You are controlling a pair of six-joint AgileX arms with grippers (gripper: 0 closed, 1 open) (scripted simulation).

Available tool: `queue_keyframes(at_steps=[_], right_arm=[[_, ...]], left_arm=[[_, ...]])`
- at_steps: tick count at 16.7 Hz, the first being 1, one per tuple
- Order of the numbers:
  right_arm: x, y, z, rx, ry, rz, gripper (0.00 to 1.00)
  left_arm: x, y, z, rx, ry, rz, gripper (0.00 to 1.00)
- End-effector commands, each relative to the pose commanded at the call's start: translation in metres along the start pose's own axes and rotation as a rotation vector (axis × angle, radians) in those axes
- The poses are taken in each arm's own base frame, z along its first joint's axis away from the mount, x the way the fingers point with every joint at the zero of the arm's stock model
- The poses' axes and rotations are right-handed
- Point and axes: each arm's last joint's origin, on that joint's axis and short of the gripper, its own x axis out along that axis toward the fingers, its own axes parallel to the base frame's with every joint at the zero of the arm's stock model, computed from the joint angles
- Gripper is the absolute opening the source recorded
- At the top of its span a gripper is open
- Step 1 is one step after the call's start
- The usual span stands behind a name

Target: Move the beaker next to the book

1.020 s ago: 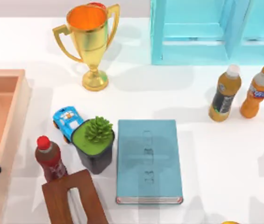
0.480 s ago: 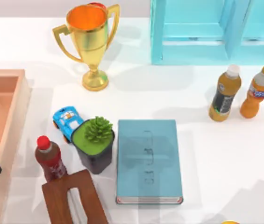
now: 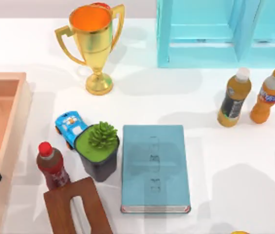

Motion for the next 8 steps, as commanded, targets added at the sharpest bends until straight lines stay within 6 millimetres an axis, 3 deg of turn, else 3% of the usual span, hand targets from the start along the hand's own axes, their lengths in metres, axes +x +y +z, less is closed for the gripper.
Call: queue_keyframes(at_steps=[4, 8], right_arm=[[0.020, -0.041, -0.027, -0.208, -0.016, 0.183, 1.00], [0.034, -0.065, -0.046, -0.334, -0.043, 0.262, 1.00]], left_arm=[[0.000, 0.000, 0.000, 0.000, 0.000, 0.000, 1.00], [0.000, 0.000, 0.000, 0.000, 0.000, 0.000, 1.00]])
